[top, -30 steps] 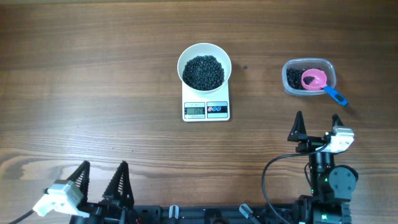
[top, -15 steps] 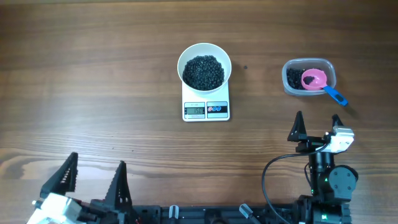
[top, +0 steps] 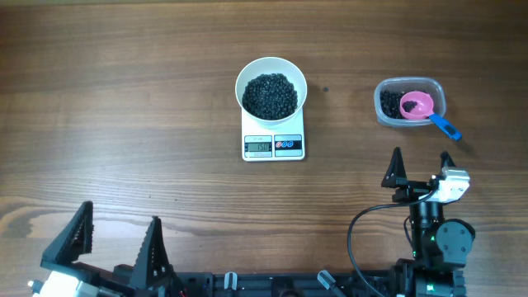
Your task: Scoop item into bowl and weigh 150g on scale
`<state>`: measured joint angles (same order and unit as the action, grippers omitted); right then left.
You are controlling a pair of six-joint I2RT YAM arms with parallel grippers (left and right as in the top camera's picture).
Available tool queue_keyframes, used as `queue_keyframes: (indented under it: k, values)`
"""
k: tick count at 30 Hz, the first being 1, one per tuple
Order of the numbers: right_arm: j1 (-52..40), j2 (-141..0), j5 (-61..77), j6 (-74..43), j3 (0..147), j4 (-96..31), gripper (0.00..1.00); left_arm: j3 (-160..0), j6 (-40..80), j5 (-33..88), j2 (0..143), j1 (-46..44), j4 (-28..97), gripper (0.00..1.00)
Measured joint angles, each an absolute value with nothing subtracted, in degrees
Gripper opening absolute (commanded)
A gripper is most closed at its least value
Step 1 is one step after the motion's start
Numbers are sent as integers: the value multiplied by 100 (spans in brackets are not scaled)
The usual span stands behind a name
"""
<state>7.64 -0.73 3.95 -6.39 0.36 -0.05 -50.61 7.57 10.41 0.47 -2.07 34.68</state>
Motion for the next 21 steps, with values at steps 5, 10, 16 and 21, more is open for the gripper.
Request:
queue_keyframes:
  k: [5, 10, 16, 21]
  values:
    - [764, -73, 395, -639, 36, -5, 100, -5061, 777, 1055, 47, -207, 3424, 100]
    - [764, -73, 395, -639, 36, -5, 100, -5061, 779, 1055, 47, -207, 3282, 100]
    - [764, -73, 395, -639, 36, -3, 100, -4676, 779, 1057, 47, -207, 2571, 100]
    - [764, -73, 395, -639, 36, -3, 100, -3520, 790, 1057, 49, -207, 1278, 100]
